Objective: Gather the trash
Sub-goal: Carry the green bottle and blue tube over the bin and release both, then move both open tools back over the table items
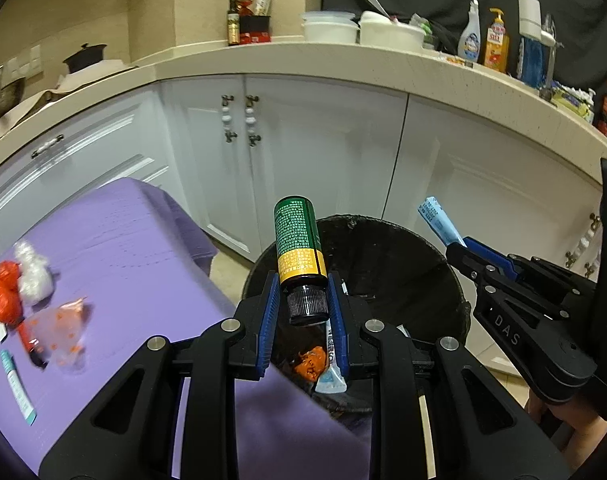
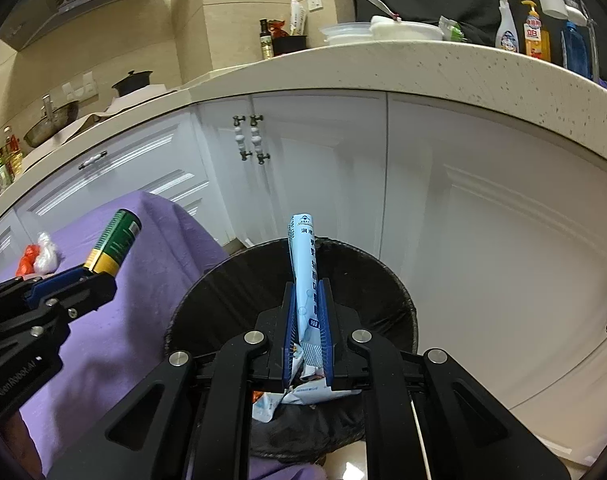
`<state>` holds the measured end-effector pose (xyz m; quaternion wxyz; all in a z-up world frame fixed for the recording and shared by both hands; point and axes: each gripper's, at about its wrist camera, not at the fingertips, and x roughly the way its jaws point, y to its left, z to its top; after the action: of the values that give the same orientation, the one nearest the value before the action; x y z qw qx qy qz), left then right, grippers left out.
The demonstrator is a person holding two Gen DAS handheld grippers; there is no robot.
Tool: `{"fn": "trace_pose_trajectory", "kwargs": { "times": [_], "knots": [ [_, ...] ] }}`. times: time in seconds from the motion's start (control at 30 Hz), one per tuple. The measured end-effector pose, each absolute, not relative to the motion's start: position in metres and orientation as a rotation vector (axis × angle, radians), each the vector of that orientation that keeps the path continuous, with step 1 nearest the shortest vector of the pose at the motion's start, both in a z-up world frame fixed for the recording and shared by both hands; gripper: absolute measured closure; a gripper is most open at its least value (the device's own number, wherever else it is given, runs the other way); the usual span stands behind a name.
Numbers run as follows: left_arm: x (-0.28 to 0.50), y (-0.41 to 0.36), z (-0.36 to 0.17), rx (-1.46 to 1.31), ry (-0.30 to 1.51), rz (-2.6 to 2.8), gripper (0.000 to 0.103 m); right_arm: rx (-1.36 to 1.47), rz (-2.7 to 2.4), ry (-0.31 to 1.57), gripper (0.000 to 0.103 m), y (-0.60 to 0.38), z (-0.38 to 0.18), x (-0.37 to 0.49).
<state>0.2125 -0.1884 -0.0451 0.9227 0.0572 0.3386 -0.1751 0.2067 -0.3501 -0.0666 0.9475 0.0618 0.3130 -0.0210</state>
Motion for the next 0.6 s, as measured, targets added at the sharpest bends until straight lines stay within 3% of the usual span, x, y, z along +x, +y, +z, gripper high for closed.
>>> {"fn": "trace_pose_trajectory", "kwargs": {
  "times": [0.1, 0.13, 0.17, 0.23, 0.6],
  "knots": [
    [0.222, -0.198, -0.053, 0.145, 0.709, -0.363, 0.079, 0.139, -0.054, 0.633, 0.085, -0.355, -0.071, 0.215],
    [0.227, -0.201, -0.057, 0.149, 0.712, -0.359, 0.075, 0.144, -0.061, 0.634, 0.074, -0.357, -0.073, 0.217],
    [0.229, -0.202, -0.058, 0.151, 0.717, -0.356, 0.062, 0.150, -0.067, 0.637, 0.068, -0.358, -0.075, 0.220],
    [0.232, -0.201, -0.061, 0.147, 0.717, -0.345, 0.052, 0.156, -0.072, 0.638, 0.068, -0.360, -0.076, 0.221],
    [0.213, -0.163, -0.043, 0.101, 0.690, -0.285, 0.049, 0.147, -0.025, 0.622, 0.063, -0.338, -0.065, 0.215]
  ]
}}
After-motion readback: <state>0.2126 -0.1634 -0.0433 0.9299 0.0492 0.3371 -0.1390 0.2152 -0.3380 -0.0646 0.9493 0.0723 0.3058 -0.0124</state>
